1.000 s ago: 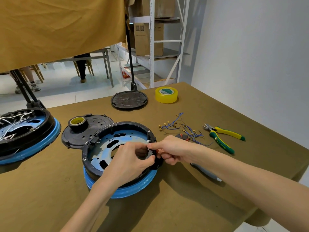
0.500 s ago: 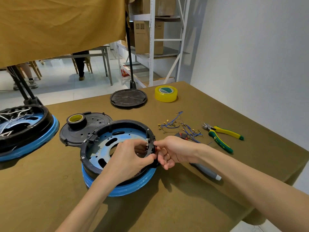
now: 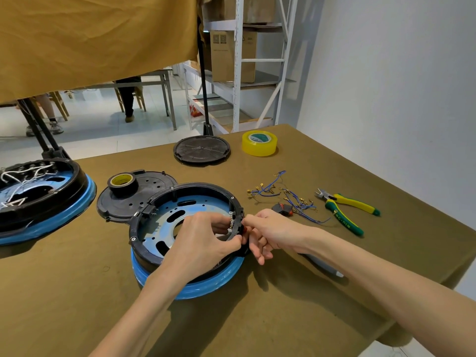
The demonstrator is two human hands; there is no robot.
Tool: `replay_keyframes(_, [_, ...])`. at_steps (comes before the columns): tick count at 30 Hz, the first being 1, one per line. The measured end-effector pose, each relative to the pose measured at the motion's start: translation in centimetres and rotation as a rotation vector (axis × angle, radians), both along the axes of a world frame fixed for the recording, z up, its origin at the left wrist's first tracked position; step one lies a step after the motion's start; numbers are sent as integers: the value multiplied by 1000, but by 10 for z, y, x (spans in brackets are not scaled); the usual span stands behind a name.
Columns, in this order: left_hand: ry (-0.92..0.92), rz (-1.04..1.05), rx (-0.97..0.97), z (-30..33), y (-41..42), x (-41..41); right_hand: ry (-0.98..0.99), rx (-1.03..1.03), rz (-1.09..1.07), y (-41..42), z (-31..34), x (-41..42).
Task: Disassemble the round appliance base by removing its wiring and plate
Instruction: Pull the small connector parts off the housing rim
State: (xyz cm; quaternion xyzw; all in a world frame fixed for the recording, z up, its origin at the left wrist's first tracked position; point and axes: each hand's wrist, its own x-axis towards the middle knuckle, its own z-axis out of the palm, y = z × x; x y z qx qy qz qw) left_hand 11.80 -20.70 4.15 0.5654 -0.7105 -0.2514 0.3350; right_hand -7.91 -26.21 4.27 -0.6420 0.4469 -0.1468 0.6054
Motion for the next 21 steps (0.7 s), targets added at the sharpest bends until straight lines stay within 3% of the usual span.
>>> replay_keyframes(9, [99, -52, 15, 5, 5, -8, 44, 222, 60, -8, 14, -18])
replay_keyframes(15, [77, -29, 16, 0, 5, -11, 170, 170, -16, -11, 29, -24])
replay_keyframes(21, [23, -26, -20, -3, 2, -11, 136, 183, -74, -7, 20, -22])
